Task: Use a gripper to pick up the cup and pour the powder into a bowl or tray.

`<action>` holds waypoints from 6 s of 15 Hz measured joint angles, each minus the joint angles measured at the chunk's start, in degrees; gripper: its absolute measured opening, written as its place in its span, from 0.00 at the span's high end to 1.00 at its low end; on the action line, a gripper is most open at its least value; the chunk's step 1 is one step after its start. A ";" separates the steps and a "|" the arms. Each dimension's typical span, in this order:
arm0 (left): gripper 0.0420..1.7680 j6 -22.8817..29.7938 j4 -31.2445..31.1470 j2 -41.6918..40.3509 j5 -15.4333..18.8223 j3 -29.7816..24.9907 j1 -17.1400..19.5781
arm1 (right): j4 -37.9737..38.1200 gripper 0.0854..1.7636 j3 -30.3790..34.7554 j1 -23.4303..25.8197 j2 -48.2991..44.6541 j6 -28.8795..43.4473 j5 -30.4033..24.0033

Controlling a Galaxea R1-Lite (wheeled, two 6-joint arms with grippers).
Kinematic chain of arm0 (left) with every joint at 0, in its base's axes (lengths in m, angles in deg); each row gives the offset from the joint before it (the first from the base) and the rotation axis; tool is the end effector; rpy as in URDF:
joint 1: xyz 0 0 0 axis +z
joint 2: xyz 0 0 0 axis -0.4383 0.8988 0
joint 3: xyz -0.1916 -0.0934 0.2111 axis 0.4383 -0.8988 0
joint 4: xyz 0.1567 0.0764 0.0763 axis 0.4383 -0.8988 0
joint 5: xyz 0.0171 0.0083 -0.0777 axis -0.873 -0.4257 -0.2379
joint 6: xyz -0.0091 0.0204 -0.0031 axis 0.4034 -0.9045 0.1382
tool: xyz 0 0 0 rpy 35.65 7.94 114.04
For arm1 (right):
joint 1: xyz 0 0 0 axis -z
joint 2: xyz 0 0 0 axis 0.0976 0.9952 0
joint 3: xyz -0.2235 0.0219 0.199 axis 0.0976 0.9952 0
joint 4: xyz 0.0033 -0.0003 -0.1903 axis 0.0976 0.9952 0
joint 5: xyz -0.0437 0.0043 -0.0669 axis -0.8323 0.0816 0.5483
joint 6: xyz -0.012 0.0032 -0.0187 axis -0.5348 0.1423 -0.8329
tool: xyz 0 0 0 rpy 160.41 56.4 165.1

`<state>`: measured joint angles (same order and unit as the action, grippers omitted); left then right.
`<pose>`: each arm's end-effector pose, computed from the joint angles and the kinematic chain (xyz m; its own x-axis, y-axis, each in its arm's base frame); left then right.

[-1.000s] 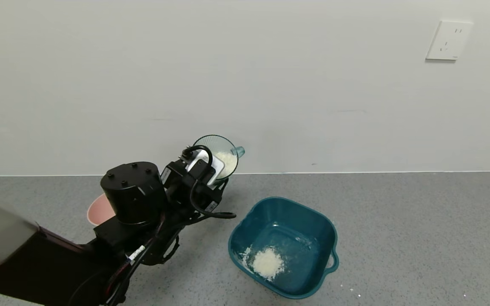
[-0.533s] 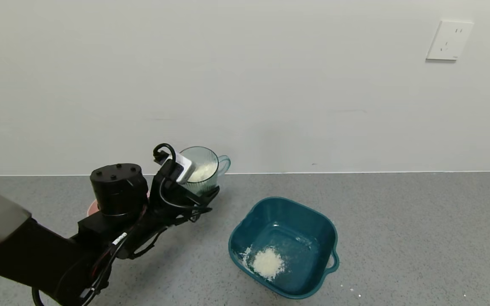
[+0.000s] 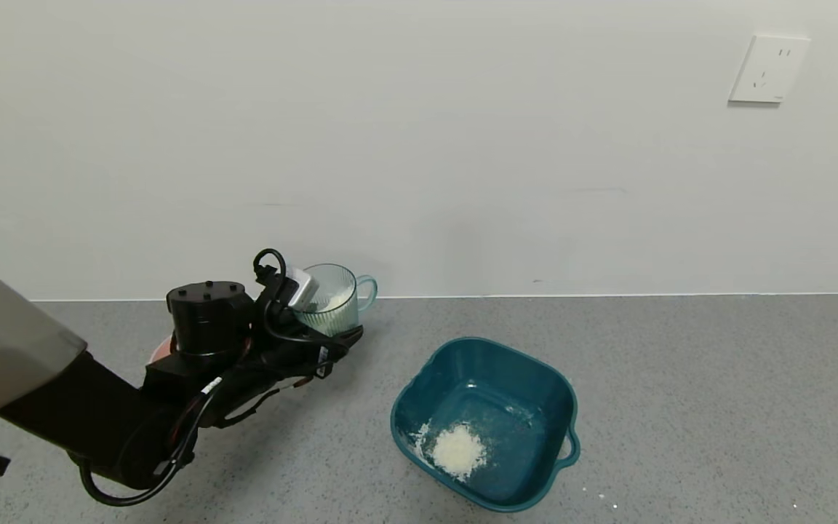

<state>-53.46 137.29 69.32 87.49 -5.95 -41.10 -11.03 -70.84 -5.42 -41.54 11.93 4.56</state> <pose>0.3273 -0.0907 0.0996 0.9056 -0.3467 -0.2444 0.3960 0.8974 0.1946 -0.0229 0.0003 0.0758 1.0000 0.0068 0.0028 -0.0068 1.0000 0.0018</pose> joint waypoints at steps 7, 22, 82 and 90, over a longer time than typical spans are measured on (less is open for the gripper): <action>0.29 3.61 0.04 8.33 0.09 5.11 -0.27 | 0.00 0.03 0.00 0.00 0.00 -0.01 -0.02; 0.29 6.84 0.80 15.91 -0.38 6.77 -1.23 | 0.00 0.03 0.00 0.00 0.00 0.00 -0.02; 0.03 9.29 -68.82 -109.51 -3.44 -18.41 15.01 | 0.00 0.03 0.00 0.00 0.00 0.00 -0.02; 0.03 8.00 -59.65 -113.81 -3.63 -34.45 15.01 | 0.00 0.03 0.00 0.00 0.02 -0.01 -0.02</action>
<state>-45.46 77.65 -44.49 83.86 -40.40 -26.09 -11.03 -70.84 -5.42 -41.52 11.92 4.53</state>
